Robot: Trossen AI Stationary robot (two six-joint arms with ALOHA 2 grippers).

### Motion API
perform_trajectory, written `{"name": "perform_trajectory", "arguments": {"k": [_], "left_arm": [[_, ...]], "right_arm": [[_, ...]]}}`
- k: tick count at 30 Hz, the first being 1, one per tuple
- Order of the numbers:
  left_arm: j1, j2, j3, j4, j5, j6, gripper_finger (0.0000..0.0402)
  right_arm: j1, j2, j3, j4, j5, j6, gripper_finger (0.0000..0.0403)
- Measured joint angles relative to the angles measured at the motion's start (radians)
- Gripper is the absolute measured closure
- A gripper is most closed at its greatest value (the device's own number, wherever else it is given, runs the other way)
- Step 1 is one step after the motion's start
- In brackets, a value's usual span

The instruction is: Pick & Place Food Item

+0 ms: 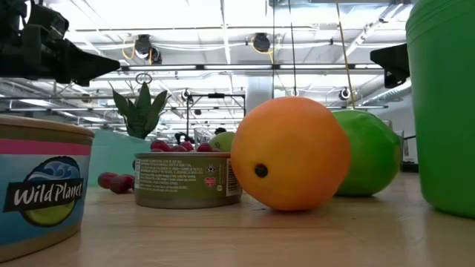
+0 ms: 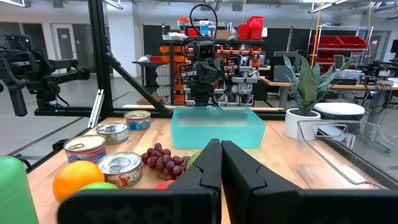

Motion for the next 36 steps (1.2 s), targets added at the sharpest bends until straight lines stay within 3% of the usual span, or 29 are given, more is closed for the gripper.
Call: {"name": "perform_trajectory", "arguments": {"k": [10,17,28,32,36], "left_arm": [[0.0,0.0,0.0,0.0,0.0,0.0,0.036],[0.0,0.0,0.0,-0.001,0.0,0.0,0.036],[0.0,0.0,0.0,-0.001,0.0,0.0,0.036],[0.0,0.0,0.0,-0.001,0.0,0.0,0.036],[0.0,0.0,0.0,-0.001,0.0,0.0,0.036]], "right_arm": [[0.0,0.001,0.0,0.038,0.014,0.003,0.0403],[0.0,0.005,0.0,0.301,0.048,0.235,0.0403],[0.014,0.029,0.0,0.33,-0.004,0.458,0.0403],[0.05,0.082,0.0,0.39,-0.003,0.461,0.0403],[0.116,0.172,0.0,0.599,-0.007,0.363,0.0393]]}}
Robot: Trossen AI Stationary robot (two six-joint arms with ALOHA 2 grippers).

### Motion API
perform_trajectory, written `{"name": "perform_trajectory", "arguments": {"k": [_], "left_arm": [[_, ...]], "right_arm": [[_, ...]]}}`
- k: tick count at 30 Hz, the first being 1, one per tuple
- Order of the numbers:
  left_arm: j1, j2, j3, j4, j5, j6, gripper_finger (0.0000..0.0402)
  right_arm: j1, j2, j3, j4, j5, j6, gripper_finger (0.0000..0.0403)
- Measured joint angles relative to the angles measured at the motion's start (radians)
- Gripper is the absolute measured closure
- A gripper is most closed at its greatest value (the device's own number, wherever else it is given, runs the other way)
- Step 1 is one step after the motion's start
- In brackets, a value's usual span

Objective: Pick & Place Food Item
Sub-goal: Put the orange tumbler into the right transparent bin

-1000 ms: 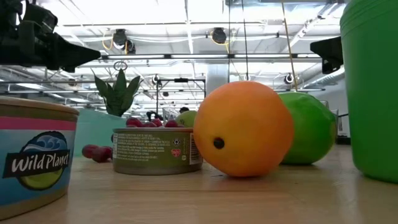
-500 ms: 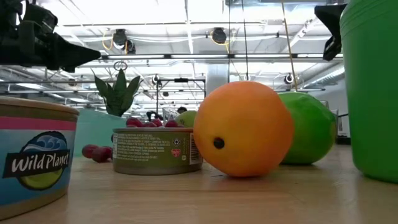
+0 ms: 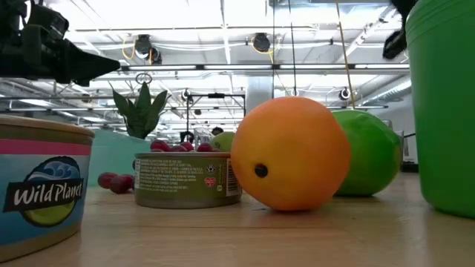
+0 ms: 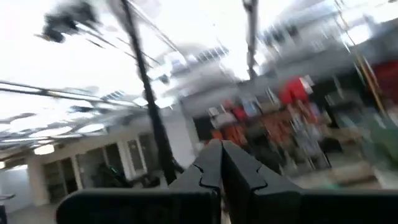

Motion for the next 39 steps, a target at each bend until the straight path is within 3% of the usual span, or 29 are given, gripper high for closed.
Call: {"name": "perform_trajectory", "arguments": {"k": [5,12,16,21,24,28,31,34,39], "left_arm": [[0.0,0.0,0.0,0.0,0.0,0.0,0.036],[0.0,0.0,0.0,0.0,0.0,0.0,0.036],[0.0,0.0,0.0,0.0,0.0,0.0,0.036],[0.0,0.0,0.0,0.0,0.0,0.0,0.036],[0.0,0.0,0.0,0.0,0.0,0.0,0.036],[0.0,0.0,0.0,0.0,0.0,0.0,0.036],[0.0,0.0,0.0,0.0,0.0,0.0,0.036],[0.0,0.0,0.0,0.0,0.0,0.0,0.036],[0.0,0.0,0.0,0.0,0.0,0.0,0.036]], "right_arm": [[0.119,0.157,0.019,0.303,-0.087,-0.155,0.0329],[0.341,0.433,0.217,0.298,-0.128,-0.351,0.018],[0.473,0.59,0.422,0.055,-0.08,-0.428,0.0121],[0.609,0.767,0.768,-0.508,0.219,-0.408,0.01],[0.668,0.875,0.983,-0.847,0.387,-0.279,0.0103],[0.712,1.002,1.239,-1.239,0.453,-0.006,0.0115],[0.731,1.067,1.371,-1.499,0.448,0.205,0.0121],[0.751,1.089,1.418,-1.71,0.427,0.432,0.0125],[0.774,1.076,1.404,-1.957,0.226,0.838,0.0126]]}}
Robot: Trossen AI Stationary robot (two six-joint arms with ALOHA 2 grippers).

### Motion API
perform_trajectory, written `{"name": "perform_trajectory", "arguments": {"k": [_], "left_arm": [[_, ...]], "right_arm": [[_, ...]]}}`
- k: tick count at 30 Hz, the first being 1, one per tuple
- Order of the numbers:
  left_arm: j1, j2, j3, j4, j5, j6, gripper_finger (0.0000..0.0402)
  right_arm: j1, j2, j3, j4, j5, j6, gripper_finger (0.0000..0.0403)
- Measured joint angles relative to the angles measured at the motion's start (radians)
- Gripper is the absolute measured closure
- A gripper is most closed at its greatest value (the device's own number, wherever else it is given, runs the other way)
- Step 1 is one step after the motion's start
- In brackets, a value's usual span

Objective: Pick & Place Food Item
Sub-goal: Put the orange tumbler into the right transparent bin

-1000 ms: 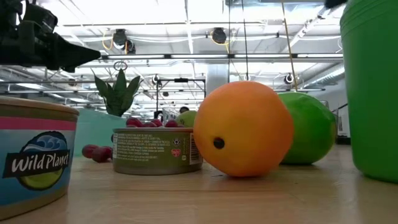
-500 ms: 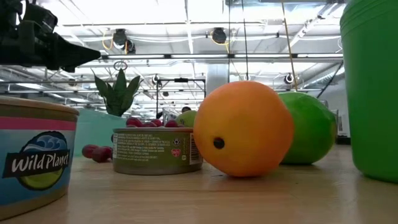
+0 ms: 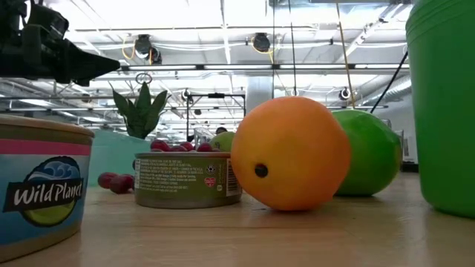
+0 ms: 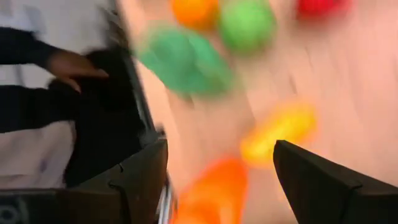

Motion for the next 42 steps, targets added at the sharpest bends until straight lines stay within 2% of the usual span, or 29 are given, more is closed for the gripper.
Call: {"name": "perform_trajectory", "arguments": {"k": [5,7,9,13,22,42], "left_arm": [[0.0,0.0,0.0,0.0,0.0,0.0,0.036],[0.0,0.0,0.0,0.0,0.0,0.0,0.036],[0.0,0.0,0.0,0.0,0.0,0.0,0.036],[0.0,0.0,0.0,0.0,0.0,0.0,0.036],[0.0,0.0,0.0,0.0,0.0,0.0,0.036],[0.0,0.0,0.0,0.0,0.0,0.0,0.036]], "right_arm": [[0.061,0.002,-0.006,-0.177,-0.204,0.379,0.0128],[0.079,0.002,-0.006,-0.195,-0.235,0.46,0.0128],[0.093,0.008,-0.006,-0.195,-0.22,0.498,0.0128],[0.114,0.04,-0.006,-0.193,-0.196,0.505,0.0128],[0.118,0.116,-0.006,-0.069,-0.248,0.513,0.0129],[0.128,0.183,-0.006,-0.024,-0.276,0.491,0.0129]]}}
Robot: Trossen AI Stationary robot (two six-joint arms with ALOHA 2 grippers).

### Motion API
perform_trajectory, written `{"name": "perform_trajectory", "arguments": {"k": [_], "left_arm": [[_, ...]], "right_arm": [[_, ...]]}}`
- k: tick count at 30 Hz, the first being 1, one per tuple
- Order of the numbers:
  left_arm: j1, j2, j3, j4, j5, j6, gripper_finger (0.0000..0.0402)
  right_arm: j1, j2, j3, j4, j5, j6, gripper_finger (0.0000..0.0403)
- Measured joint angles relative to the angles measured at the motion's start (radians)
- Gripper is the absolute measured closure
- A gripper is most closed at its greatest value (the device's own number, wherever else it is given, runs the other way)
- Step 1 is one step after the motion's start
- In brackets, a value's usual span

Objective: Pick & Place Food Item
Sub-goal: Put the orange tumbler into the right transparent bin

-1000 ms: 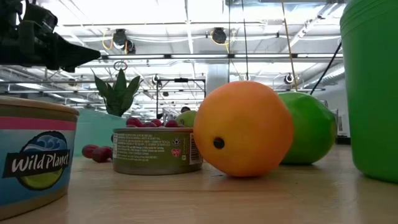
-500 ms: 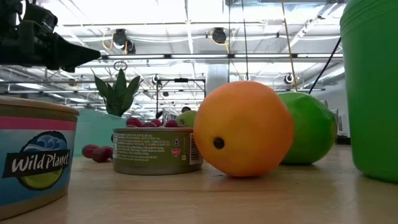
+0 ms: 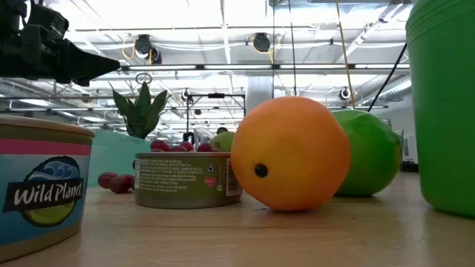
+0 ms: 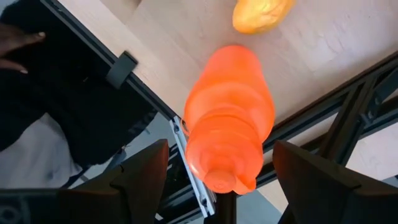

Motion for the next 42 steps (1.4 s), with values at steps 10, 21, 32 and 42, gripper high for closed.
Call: {"name": "perform_trajectory", "arguments": {"k": [10,21,32,42], "left_arm": [[0.0,0.0,0.0,0.0,0.0,0.0,0.036],[0.0,0.0,0.0,0.0,0.0,0.0,0.036],[0.0,0.0,0.0,0.0,0.0,0.0,0.036],[0.0,0.0,0.0,0.0,0.0,0.0,0.036]], "right_arm": [[0.004,0.042,0.0,0.017,-0.035,-0.028,0.0129],[0.004,0.069,0.0,0.004,-0.024,-0.077,0.0133],[0.003,0.064,-0.06,0.016,-0.138,-0.103,0.0187],[0.003,0.051,-0.074,0.014,-0.157,-0.094,0.019]]}}
